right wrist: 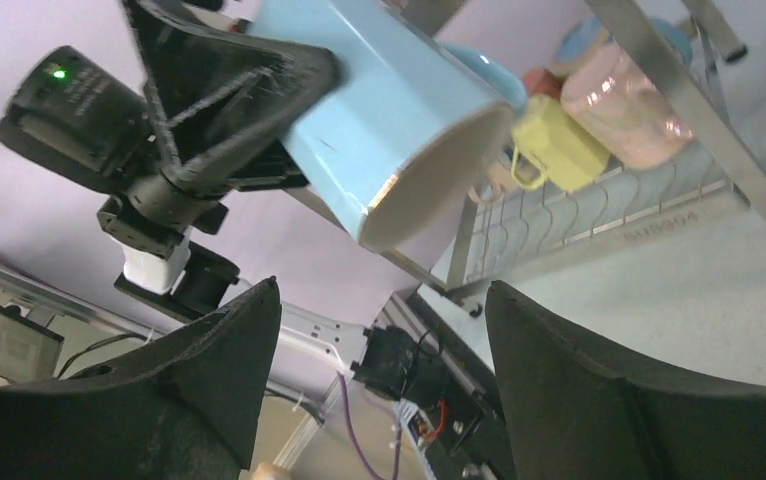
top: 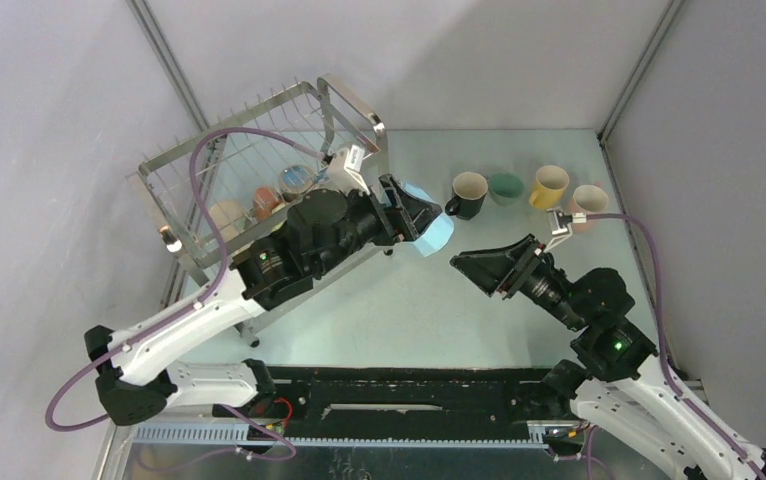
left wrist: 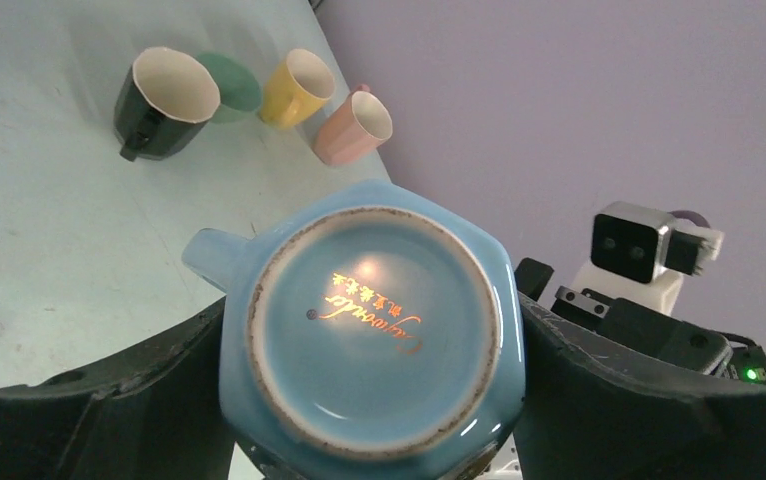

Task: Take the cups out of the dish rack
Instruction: Unload the cup from the dish rack, then place the cup at the center of the board.

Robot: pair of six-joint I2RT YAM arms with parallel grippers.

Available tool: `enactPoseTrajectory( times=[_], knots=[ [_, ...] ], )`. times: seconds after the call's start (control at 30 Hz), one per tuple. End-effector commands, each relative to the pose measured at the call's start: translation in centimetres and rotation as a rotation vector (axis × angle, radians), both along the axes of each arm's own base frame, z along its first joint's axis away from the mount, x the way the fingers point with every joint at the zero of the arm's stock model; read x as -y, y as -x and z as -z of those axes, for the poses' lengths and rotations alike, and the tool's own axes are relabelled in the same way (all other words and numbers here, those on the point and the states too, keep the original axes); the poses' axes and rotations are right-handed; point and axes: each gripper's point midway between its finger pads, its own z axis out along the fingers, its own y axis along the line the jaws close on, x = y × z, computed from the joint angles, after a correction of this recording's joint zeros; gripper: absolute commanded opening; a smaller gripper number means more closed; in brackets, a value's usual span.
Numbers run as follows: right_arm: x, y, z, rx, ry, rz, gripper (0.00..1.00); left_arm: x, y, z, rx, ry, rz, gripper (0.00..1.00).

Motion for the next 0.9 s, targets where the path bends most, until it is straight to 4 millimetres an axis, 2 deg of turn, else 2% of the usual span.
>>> enactPoseTrajectory(
  times=[0.0, 0.23, 0.47, 0.87],
  knots=[
    [0.9, -0.9, -4.3, 0.167, -0.043, 0.098, 0.81, 0.3, 0.6, -7.3, 0.015, 0.231, 0.031, 0.20],
    [-0.1, -2.3, -5.4, 0.211, -0.020, 0.121, 0.80, 1.8, 0.3, -8.1, -0.039, 0.313, 0.081, 0.20],
    [-0.9, -2.6, -7.4, 0.270, -0.036, 0.099, 0.77, 2.5, -0.8, -8.2, -0.081, 0.375, 0.088, 0.20],
    [-1.6, -3.2, -8.2, 0.258, -0.091, 0.082, 0.53, 4.0, -1.1, -8.2, -0.140, 0.490, 0.133, 0.18]
  ],
)
